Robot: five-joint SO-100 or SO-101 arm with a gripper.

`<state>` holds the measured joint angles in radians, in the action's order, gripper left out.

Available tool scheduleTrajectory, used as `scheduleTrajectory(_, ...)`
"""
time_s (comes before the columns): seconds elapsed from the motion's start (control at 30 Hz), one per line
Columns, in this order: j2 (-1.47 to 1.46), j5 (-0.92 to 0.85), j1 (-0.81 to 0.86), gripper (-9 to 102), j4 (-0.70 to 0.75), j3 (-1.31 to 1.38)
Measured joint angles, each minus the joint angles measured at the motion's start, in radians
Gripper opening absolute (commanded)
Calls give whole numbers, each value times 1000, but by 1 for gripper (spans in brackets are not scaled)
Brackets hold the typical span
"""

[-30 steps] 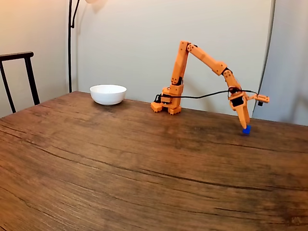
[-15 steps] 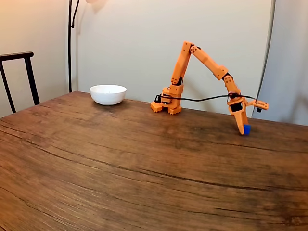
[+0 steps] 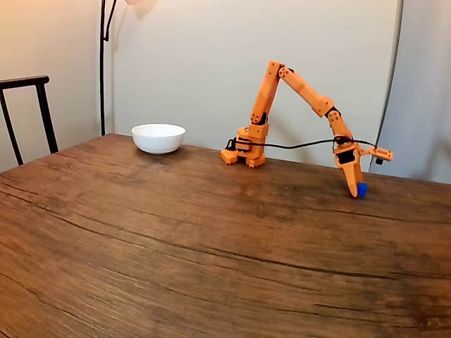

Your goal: Grasp the cube and drop it in the bowl

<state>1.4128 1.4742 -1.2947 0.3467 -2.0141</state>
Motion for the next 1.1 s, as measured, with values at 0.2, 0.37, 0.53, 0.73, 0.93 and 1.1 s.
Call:
scheduleTrajectory(0.2, 0, 0, 0, 36, 0, 0)
scheduleTrajectory(0.37, 0, 0, 0, 33, 0, 0)
scheduleTrajectory(0.53, 0, 0, 5, 33, 0, 0)
scheduleTrajectory(0.73, -48, -6, 5, 33, -49, 12)
scheduleTrajectory(0.93, -89, -41, 5, 33, -60, 61)
scheduleTrajectory(1.1, -103, -41, 6, 33, -64, 74)
